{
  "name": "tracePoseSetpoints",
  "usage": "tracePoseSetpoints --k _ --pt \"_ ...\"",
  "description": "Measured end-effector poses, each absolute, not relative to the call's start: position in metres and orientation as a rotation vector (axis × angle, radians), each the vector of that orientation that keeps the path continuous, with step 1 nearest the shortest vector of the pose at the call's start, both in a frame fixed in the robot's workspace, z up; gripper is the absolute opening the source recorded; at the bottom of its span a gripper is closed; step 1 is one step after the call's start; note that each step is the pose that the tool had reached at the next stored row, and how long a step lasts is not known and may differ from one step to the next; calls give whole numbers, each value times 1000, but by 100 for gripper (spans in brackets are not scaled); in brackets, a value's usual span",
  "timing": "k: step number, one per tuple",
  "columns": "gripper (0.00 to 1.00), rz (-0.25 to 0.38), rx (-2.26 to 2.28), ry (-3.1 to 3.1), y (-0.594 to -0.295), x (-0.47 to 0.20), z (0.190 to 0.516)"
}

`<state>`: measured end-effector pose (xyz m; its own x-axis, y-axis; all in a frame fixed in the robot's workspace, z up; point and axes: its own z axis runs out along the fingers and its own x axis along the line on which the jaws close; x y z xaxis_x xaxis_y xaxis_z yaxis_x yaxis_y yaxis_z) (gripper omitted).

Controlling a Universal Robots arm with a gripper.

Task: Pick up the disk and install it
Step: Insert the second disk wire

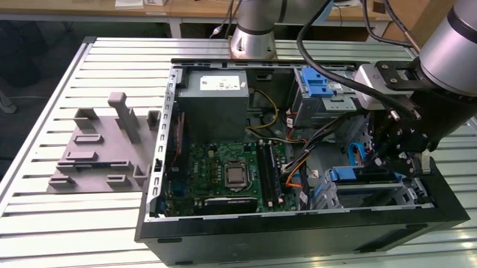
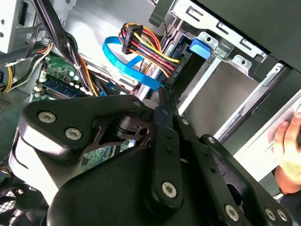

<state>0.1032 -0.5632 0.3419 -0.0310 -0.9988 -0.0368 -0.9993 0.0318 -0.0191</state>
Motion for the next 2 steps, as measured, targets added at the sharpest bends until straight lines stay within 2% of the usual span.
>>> tracePoseSetpoints --k 2 --pt "11 18 -2159 2228 -563 103 342"
